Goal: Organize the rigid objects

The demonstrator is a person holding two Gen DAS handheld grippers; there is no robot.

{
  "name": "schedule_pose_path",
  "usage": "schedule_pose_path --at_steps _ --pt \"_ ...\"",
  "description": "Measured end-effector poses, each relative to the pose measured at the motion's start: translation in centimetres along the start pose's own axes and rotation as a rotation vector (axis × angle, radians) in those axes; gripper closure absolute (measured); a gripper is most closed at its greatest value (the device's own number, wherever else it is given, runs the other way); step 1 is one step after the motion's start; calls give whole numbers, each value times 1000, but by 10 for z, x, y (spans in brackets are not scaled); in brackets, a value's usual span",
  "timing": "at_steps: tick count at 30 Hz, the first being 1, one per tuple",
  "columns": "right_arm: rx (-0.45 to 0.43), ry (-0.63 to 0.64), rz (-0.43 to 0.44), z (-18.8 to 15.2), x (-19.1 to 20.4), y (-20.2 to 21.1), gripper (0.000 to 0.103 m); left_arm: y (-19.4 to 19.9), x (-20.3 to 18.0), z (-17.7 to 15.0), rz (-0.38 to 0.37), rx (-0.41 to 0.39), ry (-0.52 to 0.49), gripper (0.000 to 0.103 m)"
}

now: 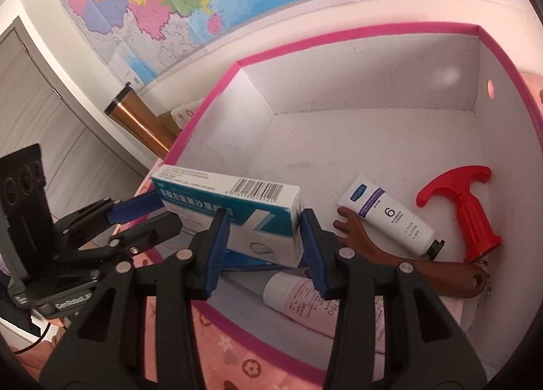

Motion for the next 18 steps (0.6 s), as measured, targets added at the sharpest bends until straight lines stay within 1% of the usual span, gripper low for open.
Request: schedule_pose_path --at_steps 5,10,11,13,18 --pt "16 -5 -42 4 -1 -11 57 4 2 0 17 -20 9 58" --pt "12 11 -49 3 2 -9 57 8 2 -4 16 -37 12 57" --pt "5 18 -54 2 3 -8 57 10 2 -6 14 -43 16 57" --pt "-9 26 -57 -1 4 -3 57 16 1 -10 5 -63 17 53" --pt "-69 70 -57 -14 14 21 57 42 -7 -21 -19 -139 2 49"
Point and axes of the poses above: each gripper's, at about its wrist camera, not at the fingertips, and y roughly against the way its jaws point, x to its left, z to its top, the point moved 5 cm from there along -y, roughly the way its jaws point, and after that the axes turned 15 degrees about x, right-handed, at the moved point
